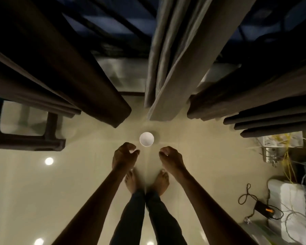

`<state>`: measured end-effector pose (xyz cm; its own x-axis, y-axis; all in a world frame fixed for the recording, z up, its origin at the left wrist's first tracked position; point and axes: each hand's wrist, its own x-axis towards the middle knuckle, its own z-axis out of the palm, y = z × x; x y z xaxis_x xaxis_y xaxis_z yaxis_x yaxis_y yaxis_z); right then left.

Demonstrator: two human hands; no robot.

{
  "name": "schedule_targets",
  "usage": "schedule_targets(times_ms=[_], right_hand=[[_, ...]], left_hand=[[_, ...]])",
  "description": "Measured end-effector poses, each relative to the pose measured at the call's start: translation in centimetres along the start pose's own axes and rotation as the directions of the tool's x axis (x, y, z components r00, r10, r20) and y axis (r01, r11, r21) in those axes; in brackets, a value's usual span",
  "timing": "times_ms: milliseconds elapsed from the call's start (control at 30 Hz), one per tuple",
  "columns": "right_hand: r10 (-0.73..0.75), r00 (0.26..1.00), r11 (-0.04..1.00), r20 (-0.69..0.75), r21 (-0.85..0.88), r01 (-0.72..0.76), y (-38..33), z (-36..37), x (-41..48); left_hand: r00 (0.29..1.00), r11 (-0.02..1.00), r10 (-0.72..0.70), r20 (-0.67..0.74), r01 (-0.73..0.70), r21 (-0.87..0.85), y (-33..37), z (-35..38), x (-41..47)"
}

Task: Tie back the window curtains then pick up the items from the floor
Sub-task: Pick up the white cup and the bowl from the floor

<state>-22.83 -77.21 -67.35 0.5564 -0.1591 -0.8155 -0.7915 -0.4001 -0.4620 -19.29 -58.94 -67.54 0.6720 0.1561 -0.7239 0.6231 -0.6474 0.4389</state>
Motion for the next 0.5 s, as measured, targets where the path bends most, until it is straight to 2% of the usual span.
schedule_targets(times_ms=[167,300,500], right_hand=[[0.021,1.000,0.997,0.002,-0.072,-0.021,3.2,2.9,8.4],[0.021,1.000,0.994,0.002,-0.111,-0.020,5.4,5.9,14.5],[0.034,0.999,0.992,0.015,-0.119,-0.032,8.1,10.0,21.8]], left_hand=[[0.995,0.996,-0.071,0.069,0.074,-0.048,-3.5,4.8,7.7],[0.994,0.998,-0.050,0.099,0.045,0.047,-5.5,8.1,13.8],[0.988,0.995,-0.063,0.144,0.051,0.089,-8.7,12.0,21.7]])
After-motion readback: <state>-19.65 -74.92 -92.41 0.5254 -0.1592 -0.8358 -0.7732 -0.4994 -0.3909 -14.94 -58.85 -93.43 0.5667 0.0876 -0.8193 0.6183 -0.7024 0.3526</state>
